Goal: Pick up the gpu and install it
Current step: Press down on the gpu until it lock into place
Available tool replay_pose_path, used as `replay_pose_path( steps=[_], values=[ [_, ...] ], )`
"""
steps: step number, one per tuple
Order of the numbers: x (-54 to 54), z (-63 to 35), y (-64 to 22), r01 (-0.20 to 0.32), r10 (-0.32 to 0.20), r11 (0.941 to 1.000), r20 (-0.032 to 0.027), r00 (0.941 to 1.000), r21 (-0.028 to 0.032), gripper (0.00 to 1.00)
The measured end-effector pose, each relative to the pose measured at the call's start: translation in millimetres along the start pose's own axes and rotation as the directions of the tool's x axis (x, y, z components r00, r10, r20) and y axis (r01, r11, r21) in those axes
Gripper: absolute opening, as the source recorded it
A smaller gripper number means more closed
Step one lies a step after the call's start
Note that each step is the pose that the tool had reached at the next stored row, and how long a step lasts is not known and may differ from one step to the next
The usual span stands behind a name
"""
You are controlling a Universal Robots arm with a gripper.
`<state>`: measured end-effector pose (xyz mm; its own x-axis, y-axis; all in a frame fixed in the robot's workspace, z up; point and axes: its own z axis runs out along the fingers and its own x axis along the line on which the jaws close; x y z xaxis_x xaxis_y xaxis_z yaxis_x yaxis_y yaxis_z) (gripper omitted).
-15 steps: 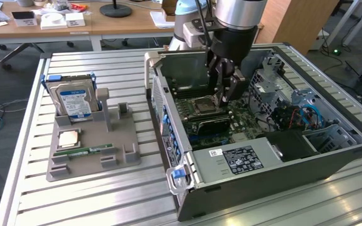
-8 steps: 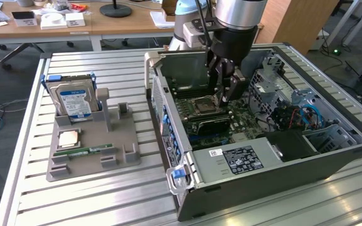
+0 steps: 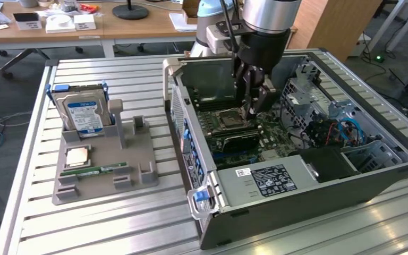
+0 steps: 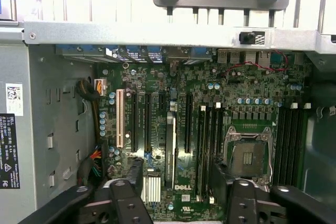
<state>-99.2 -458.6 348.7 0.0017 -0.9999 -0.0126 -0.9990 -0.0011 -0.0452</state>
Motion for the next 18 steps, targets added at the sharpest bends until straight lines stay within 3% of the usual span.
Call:
replay_pose_path(
  steps=[6, 9, 12, 18],
  values=[
    [0.0, 0.0, 0.0, 0.000, 0.000, 1.0000, -0.0001, 1.0000, 0.0000, 0.38],
    [0.0, 0.0, 0.0, 0.000, 0.000, 1.0000, -0.0001, 1.0000, 0.0000, 0.32],
    [0.0, 0.0, 0.0, 0.000, 0.000, 1.0000, -0.0001, 1.0000, 0.0000, 0.14],
    [0.0, 0.0, 0.0, 0.000, 0.000, 1.0000, -0.0001, 1.0000, 0.0000, 0.11]
  ],
)
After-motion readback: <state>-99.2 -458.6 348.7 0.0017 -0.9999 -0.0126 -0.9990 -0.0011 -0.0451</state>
